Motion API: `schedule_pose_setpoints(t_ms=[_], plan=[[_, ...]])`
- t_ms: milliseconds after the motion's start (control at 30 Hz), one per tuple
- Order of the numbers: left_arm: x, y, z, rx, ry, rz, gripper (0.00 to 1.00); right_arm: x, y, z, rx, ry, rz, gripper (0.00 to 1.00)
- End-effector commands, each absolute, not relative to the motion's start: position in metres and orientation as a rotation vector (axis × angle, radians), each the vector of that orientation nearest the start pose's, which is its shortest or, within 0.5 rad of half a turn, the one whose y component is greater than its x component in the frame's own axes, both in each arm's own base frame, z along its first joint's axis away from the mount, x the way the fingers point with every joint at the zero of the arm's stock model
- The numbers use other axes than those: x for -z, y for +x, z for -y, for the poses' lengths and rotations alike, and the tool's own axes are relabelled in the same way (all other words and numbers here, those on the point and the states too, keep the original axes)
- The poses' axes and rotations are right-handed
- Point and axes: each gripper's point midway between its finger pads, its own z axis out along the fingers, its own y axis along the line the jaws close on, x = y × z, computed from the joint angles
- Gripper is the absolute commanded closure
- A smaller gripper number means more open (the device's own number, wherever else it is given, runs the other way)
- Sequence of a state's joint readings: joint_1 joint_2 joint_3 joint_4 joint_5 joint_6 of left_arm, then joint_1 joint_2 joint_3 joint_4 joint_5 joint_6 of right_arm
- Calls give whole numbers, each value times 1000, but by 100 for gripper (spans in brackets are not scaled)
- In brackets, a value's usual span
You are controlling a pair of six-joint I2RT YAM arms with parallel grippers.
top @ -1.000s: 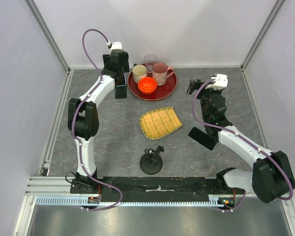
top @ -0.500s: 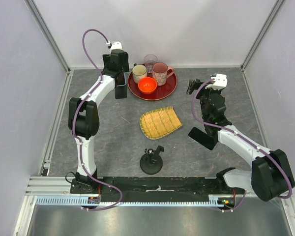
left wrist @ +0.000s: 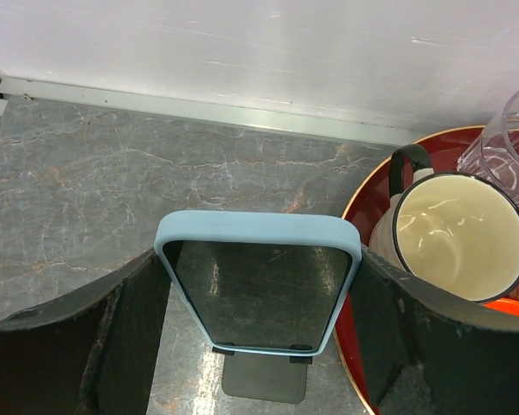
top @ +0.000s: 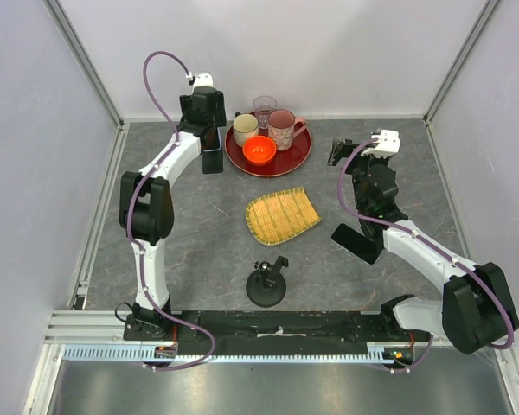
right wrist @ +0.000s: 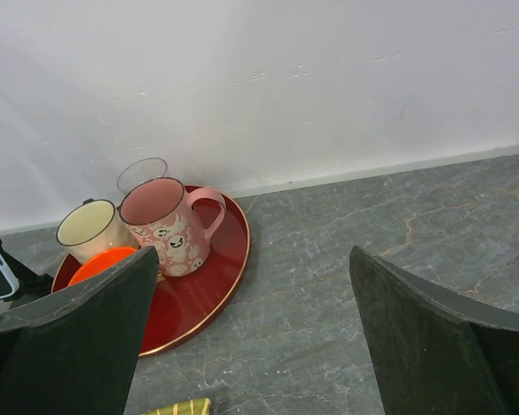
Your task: Place the phone on the phone stand
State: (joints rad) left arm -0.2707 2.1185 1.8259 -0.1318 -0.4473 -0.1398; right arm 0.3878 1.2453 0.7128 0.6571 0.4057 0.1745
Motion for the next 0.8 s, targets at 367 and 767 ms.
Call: schedule_pose_setpoints(t_ms=[367,767], plan=[[-191,610,92,-175,-138,-1940,73,-292,414,-101,-201,194,-1402,2],[-188,612,95,-167,-116,-1951,45,-292,413,-101,-205,197,-1398,2]])
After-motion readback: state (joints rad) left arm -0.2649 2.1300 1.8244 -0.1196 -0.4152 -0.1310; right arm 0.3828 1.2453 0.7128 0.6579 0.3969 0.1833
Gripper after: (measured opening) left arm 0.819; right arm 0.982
